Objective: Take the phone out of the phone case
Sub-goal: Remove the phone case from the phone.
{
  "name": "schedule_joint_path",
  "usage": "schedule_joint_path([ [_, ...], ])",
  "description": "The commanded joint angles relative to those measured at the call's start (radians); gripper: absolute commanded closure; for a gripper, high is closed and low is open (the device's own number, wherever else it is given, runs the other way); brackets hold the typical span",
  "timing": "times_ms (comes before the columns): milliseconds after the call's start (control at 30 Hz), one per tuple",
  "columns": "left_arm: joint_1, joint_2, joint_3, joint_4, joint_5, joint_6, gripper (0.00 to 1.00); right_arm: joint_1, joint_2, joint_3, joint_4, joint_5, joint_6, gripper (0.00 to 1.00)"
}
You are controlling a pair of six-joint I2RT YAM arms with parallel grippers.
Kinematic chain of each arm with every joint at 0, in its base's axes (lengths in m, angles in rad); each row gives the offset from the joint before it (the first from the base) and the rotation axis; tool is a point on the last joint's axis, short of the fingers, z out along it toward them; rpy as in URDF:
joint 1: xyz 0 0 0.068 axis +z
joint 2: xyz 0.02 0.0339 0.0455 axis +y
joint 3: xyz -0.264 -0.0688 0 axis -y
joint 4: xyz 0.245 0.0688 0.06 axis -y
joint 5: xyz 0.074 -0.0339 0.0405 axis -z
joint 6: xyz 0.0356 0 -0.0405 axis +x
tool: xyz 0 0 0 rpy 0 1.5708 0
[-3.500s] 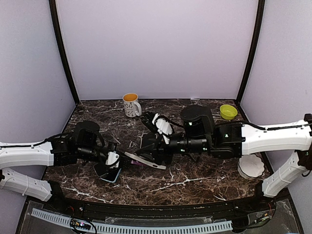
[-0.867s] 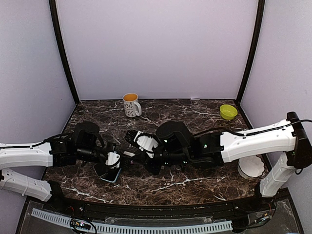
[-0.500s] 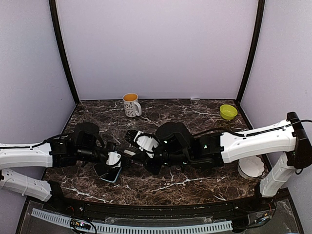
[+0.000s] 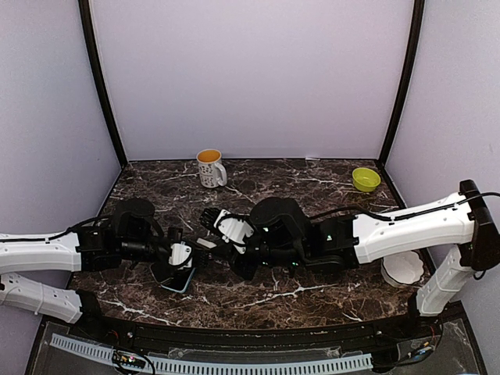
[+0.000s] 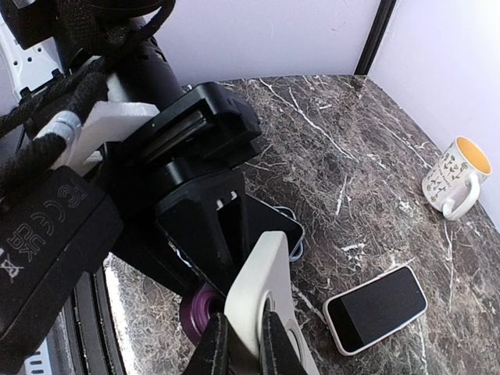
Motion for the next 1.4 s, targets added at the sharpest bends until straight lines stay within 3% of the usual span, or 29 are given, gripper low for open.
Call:
schedule_joint_path([
  [0, 0.021, -0.08, 0.027, 0.301, -0.115, -0.04, 1.0, 0.037, 0.034, -0.056, -0.155, -0.038, 0.071, 1.0],
  [633, 0.021, -0.122, 0.023, 0.301, -0.122, -0.017, 1.0, 0.041, -0.057, -0.161, -0.268, 0.09, 0.119, 1.0],
  [1033, 0.02, -0.135, 0.017, 0.287, -0.086, 0.005, 1.0, -0.098, -0.402, -0.18, -0.257, 0.374, 0.189, 1.0],
  [1367, 0.02, -0.132, 0.018, 0.293, -0.114, 0.013, 1.0, -0.219, -0.547, -0.244, -0.207, 0.357, 0.31, 1.0],
])
